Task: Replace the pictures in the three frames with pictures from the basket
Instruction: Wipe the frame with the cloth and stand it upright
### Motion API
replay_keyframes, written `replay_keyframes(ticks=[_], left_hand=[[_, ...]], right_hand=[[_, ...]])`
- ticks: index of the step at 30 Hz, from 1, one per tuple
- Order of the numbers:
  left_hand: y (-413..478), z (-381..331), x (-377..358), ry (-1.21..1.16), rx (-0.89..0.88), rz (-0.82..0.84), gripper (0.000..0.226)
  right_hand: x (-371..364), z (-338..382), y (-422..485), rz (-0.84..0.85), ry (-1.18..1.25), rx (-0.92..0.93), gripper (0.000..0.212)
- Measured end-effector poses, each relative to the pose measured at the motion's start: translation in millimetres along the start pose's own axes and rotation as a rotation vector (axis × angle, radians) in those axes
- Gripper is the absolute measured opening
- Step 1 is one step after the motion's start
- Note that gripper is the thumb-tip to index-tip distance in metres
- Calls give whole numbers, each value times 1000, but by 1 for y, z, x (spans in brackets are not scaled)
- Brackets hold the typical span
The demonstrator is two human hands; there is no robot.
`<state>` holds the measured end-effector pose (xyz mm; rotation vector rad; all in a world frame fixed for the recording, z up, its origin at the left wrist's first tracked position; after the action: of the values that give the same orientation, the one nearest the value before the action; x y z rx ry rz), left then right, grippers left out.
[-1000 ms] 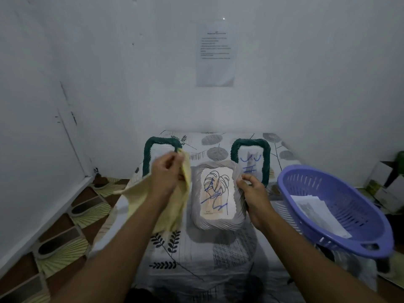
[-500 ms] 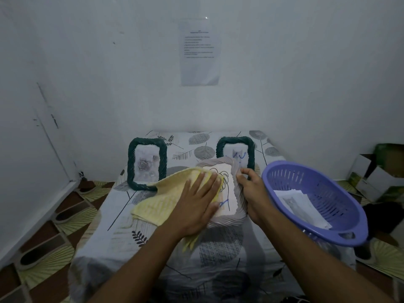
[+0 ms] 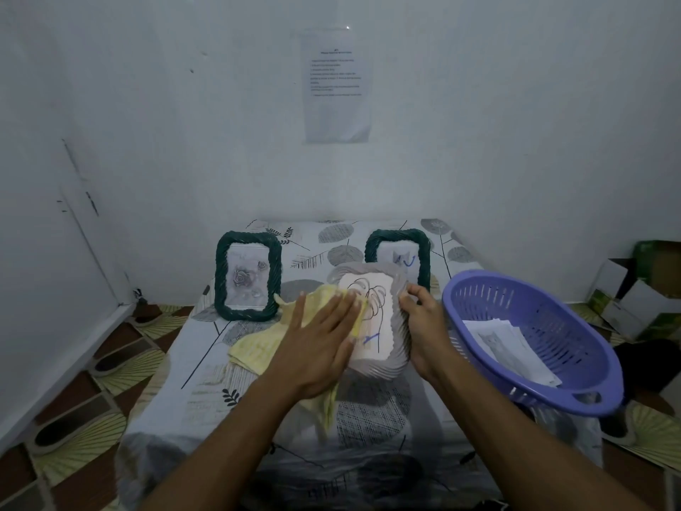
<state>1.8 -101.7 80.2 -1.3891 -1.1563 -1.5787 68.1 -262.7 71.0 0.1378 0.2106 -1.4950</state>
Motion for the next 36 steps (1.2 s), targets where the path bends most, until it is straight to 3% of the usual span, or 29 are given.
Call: replay_keyframes(ticks=[2, 7, 14, 18, 20, 27, 32, 36], left_hand=[[5, 6, 7, -3, 42, 2, 60], [-17, -29, 6, 15, -194, 15, 61], [-1, 3, 22, 44, 38, -61, 68], [-10, -28, 18, 40, -244, -22, 60], [-17, -33, 13, 35, -288, -18, 57], [-4, -15, 20, -18, -67, -91, 58], [-34, -14, 1, 39, -164, -47, 57], [-21, 11, 9, 52, 27, -86, 61]], right_hand=[[-8, -3, -5, 43, -47, 2, 12], [5, 18, 8, -51, 4, 51, 14], [-13, 9, 2, 28, -10, 54, 14], [-5, 23, 12, -52, 9, 64, 15], [1, 29, 15, -76, -9, 77, 15], [-7, 21, 8, -23, -10, 61, 13], [10, 42, 15, -78, -52, 106, 19], [-6, 19, 5, -7, -27, 43, 17]])
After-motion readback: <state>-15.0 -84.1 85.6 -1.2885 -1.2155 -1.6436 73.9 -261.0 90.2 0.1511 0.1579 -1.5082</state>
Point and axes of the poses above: each hand's wrist, its own y-axis towards the middle knuckle, its own x-axis out of the back of the hand, z = x × y, the point moved 7 cm from there along y, towards the middle knuckle, and after that the axes turned 9 degrees about z, right-handed, at the moved point
